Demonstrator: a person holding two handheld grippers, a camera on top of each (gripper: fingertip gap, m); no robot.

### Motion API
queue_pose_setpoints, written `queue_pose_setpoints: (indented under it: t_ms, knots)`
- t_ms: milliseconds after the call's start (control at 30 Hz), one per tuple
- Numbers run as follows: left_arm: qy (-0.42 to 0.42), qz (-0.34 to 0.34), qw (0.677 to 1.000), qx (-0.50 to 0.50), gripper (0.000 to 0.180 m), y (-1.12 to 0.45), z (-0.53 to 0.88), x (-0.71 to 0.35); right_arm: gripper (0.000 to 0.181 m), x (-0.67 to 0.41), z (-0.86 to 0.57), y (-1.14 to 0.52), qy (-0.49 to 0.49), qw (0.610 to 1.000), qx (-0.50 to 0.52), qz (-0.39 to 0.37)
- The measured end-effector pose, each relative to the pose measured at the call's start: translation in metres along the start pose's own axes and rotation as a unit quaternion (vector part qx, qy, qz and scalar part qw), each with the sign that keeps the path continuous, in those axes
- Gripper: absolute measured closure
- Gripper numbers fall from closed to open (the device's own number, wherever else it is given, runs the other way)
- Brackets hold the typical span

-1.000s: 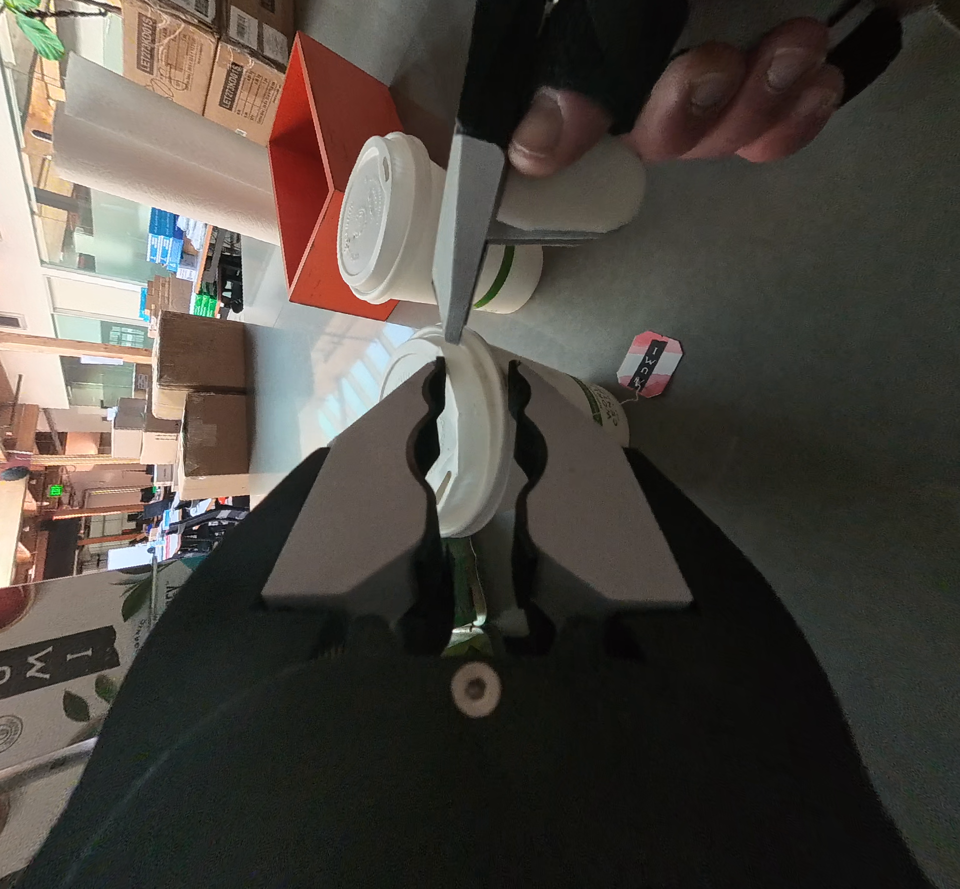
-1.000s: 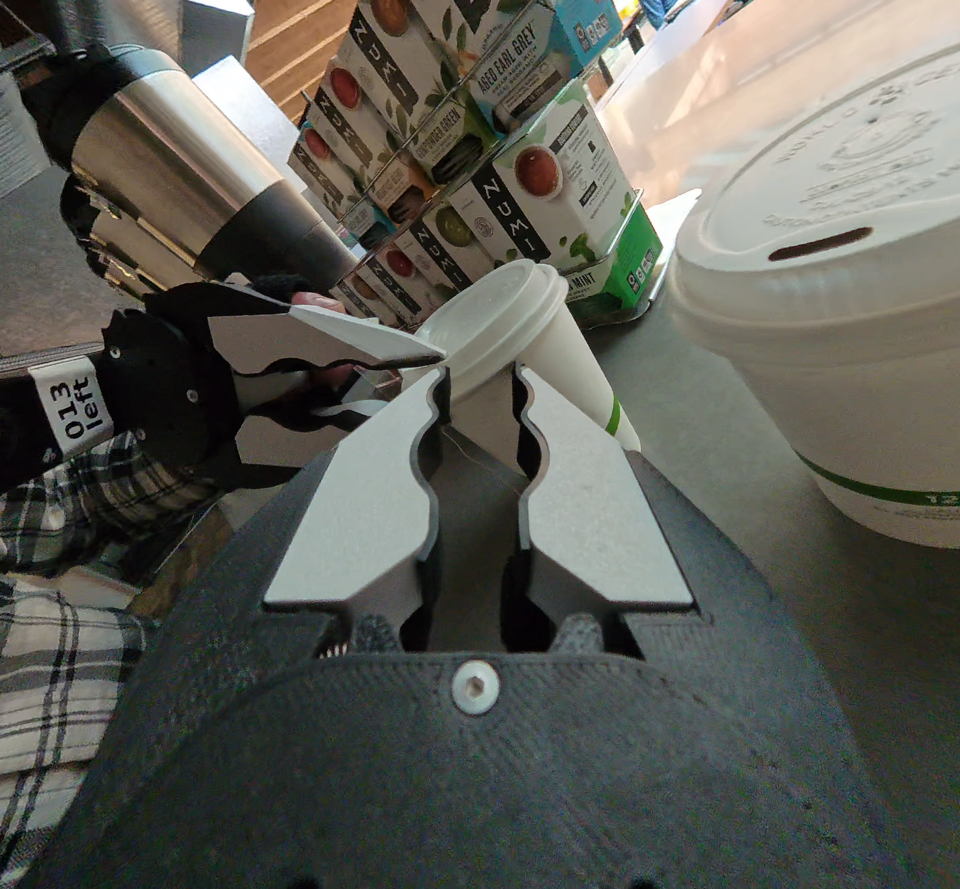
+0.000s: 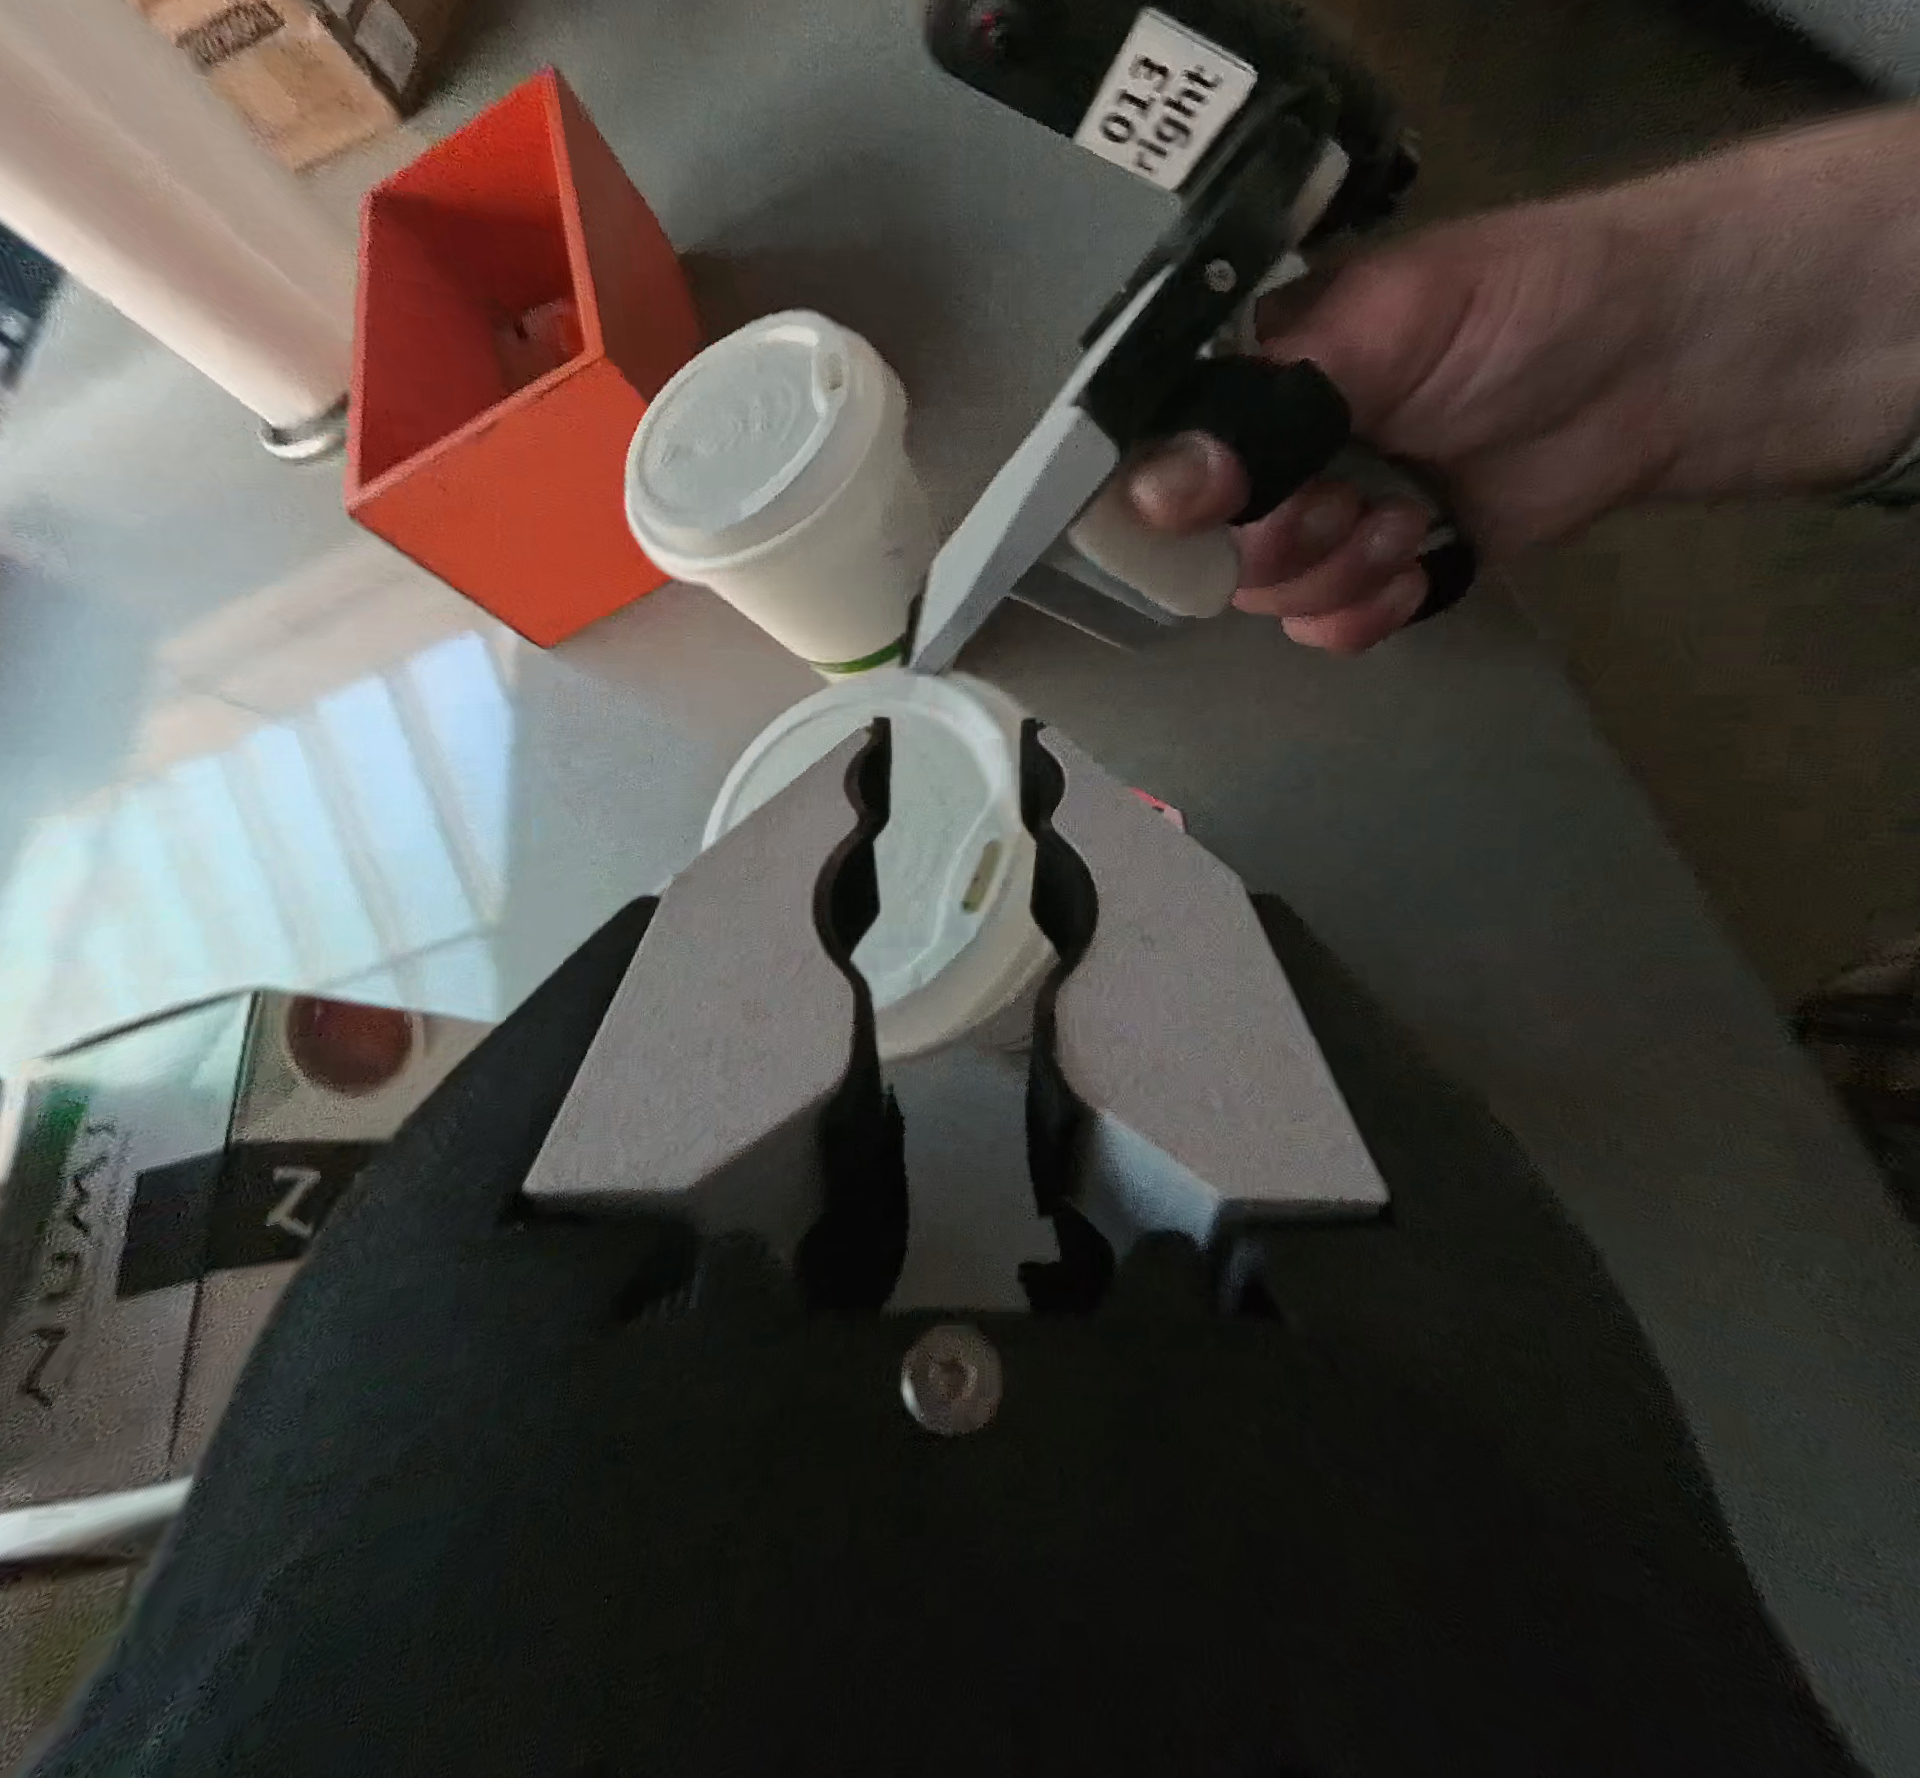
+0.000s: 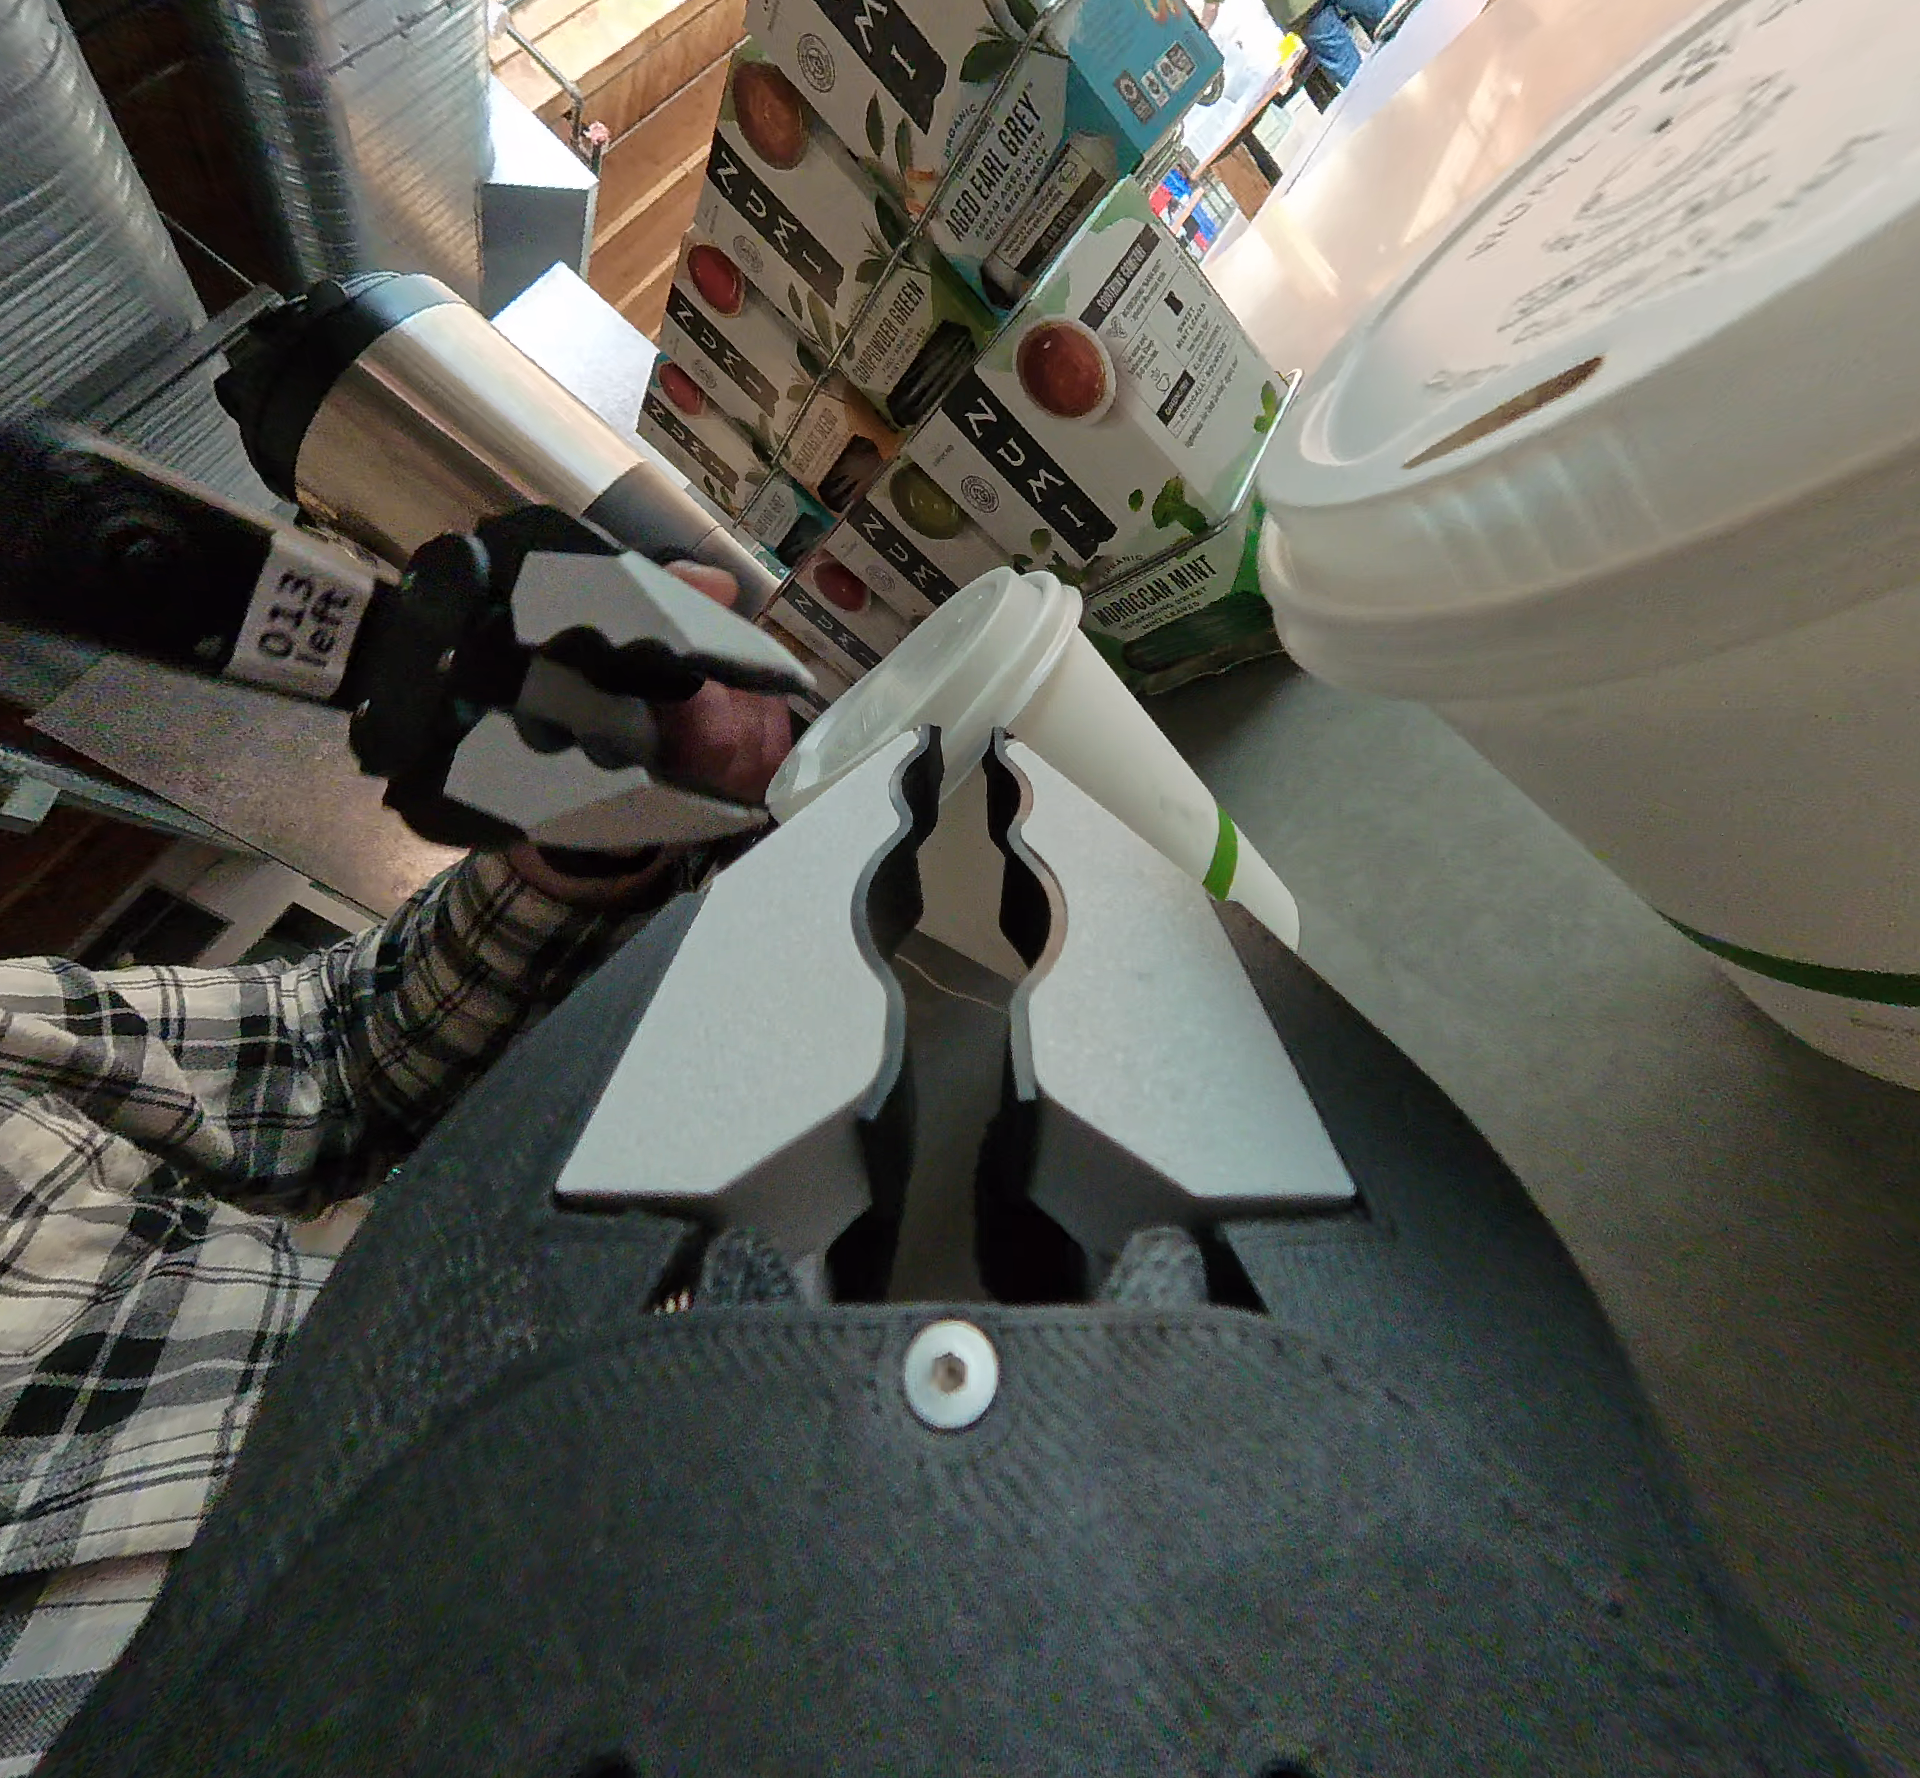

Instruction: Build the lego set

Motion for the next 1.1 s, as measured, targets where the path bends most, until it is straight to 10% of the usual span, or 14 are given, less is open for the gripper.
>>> queue_pose_setpoints:
  t_ms: [167, 1100]
  knots:
    - [0.065, 0.007, 0.996, 0.067, 0.180, 0.003, 0.006, 0.014, 0.175, 0.000, 0.000, -0.001, -0.006, 1.000, -0.007, 0.001]
    - [0.053, -0.027, 0.998, 0.023, 0.180, -0.009, 0.002, 0.017, 0.174, 0.016, 0.007, 0.008, -0.055, 0.998, -0.036, -0.013]
Point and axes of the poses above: each gripper's, where its closed fingertips meet, y back along the fingers, x out of its underside, z = x × y across the jaws, the point moved 5 cm from there along y, back along the fingers, and after that the axes turned 7 degrees about x, right-handed, at the moved point
